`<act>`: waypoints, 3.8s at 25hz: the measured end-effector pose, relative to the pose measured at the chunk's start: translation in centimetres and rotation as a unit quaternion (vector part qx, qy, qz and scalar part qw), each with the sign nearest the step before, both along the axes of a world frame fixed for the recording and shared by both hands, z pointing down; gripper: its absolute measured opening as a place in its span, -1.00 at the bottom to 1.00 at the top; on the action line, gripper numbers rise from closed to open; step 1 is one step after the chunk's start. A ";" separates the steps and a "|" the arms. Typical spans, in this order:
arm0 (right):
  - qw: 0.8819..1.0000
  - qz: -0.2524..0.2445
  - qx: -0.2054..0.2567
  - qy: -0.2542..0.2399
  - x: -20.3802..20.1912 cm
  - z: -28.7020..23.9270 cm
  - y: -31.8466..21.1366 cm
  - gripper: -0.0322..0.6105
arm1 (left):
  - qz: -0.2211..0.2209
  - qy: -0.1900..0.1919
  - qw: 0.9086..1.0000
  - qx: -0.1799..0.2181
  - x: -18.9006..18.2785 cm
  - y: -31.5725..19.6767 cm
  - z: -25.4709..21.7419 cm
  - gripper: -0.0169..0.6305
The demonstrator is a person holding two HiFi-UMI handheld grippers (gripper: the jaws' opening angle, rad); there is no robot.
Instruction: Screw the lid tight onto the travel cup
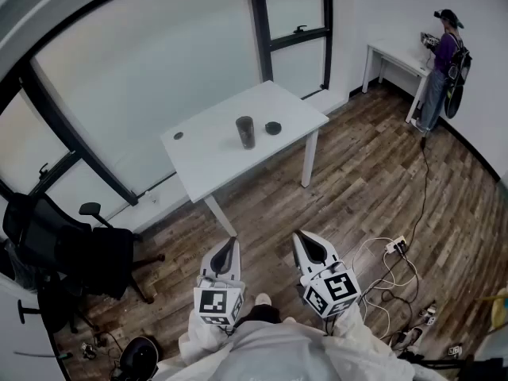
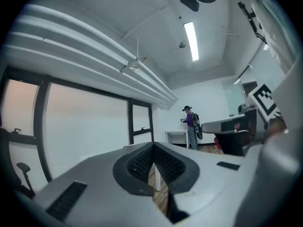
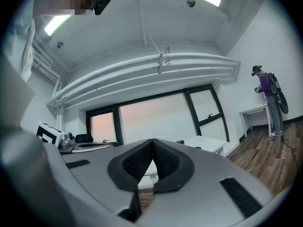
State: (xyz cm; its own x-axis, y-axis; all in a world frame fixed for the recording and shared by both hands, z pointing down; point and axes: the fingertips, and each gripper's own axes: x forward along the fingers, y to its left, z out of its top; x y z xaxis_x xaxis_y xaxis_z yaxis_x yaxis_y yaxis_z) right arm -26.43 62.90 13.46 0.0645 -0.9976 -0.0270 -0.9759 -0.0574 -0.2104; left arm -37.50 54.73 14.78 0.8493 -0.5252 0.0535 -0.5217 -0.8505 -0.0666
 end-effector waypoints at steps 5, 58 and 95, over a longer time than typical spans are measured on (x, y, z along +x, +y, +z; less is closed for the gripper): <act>1.000 0.001 0.001 0.004 4.5 1.2 -6.0 -0.84 | -0.006 0.005 1.000 0.009 4.3 -6.7 1.1 -0.93; 0.986 -0.121 -0.111 -0.038 42.6 14.9 -64.4 -0.84 | -0.063 -0.014 0.991 -0.113 36.4 -57.9 18.5 0.26; 0.968 -0.069 -0.233 0.070 47.0 34.3 -69.9 0.35 | -0.025 -0.039 0.997 -0.059 45.0 -63.2 30.0 0.29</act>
